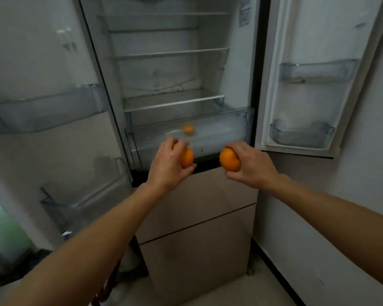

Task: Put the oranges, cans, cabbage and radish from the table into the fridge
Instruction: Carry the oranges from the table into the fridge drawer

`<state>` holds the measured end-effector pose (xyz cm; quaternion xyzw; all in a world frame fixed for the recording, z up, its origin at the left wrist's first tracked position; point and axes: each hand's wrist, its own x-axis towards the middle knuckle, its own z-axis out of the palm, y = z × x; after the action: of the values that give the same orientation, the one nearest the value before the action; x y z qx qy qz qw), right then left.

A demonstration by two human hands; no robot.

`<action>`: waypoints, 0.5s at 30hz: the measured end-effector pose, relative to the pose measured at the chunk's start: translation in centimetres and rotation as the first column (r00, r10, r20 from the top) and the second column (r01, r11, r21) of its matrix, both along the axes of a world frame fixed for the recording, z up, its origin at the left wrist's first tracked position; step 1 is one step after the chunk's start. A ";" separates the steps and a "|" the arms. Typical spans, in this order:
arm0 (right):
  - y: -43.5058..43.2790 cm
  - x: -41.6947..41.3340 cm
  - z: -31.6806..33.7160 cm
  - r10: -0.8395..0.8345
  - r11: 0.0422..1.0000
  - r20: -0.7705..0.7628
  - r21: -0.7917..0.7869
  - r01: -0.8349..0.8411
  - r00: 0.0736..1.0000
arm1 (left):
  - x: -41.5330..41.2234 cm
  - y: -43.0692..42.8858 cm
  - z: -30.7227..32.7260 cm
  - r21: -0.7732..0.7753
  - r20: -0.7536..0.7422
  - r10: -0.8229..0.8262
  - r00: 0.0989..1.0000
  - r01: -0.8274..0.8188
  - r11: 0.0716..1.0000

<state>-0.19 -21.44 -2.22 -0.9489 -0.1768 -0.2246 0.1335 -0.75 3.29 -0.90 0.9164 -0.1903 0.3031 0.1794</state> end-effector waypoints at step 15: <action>4.0 26.8 12.8 0.119 0.990 0.069 -0.090 -0.113 0.990 | 25.4 0.3 10.5 0.122 -0.354 0.238 0.904 -0.207 0.971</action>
<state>26.59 -17.42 10.58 -0.9329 -0.2460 -0.2439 0.0986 24.65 3.61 9.55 0.9790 -0.0599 0.1375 0.1383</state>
